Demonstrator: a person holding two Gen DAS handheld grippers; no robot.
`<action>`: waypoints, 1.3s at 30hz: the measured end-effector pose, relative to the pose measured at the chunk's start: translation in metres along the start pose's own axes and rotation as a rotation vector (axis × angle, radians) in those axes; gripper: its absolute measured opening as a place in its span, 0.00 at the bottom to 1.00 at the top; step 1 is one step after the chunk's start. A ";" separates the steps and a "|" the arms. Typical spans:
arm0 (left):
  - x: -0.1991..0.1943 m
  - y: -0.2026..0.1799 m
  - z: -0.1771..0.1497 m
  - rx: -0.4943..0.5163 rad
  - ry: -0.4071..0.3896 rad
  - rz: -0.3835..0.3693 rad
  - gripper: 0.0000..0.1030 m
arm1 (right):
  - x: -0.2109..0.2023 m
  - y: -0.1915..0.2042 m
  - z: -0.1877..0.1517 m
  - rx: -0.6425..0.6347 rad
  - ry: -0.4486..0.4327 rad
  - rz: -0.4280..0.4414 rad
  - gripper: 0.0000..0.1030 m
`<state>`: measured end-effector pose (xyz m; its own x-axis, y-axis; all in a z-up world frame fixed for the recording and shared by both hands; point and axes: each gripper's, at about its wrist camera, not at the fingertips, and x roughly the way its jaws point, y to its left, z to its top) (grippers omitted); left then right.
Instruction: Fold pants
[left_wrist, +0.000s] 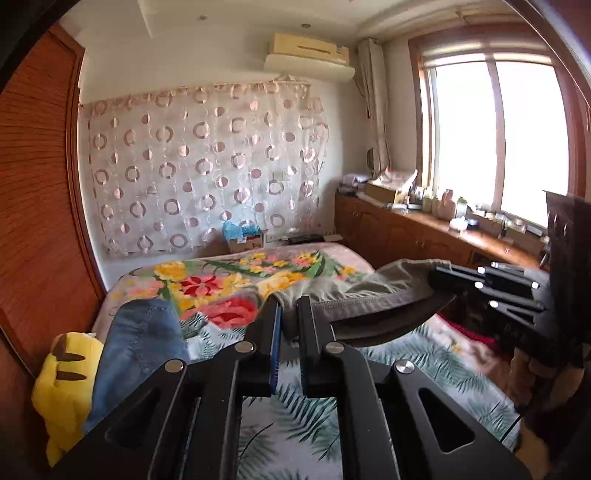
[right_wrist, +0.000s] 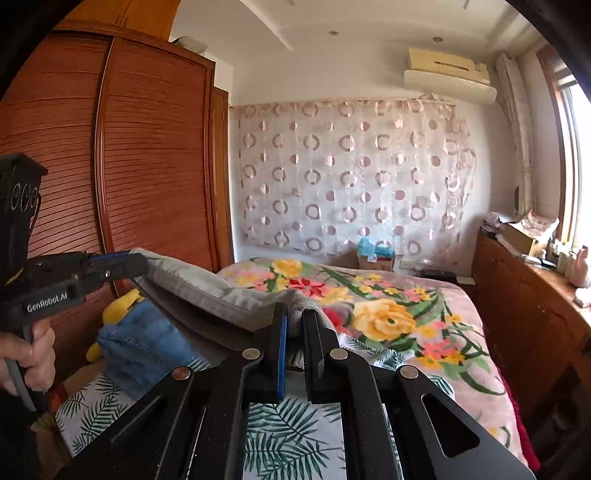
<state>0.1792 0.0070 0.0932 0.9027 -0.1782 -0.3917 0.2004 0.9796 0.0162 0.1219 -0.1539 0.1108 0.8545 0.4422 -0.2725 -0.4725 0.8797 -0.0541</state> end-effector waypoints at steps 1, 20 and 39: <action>0.000 0.000 -0.008 -0.003 0.016 -0.006 0.09 | 0.002 0.006 -0.008 -0.016 0.012 -0.001 0.07; -0.018 -0.015 -0.174 -0.118 0.310 -0.099 0.09 | -0.013 0.051 -0.126 0.048 0.318 0.075 0.07; -0.009 -0.019 -0.228 -0.145 0.418 -0.062 0.18 | -0.022 0.040 -0.150 0.146 0.401 0.083 0.07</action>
<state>0.0807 0.0108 -0.1139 0.6535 -0.2136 -0.7262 0.1671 0.9764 -0.1368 0.0521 -0.1549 -0.0297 0.6501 0.4348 -0.6232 -0.4758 0.8724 0.1124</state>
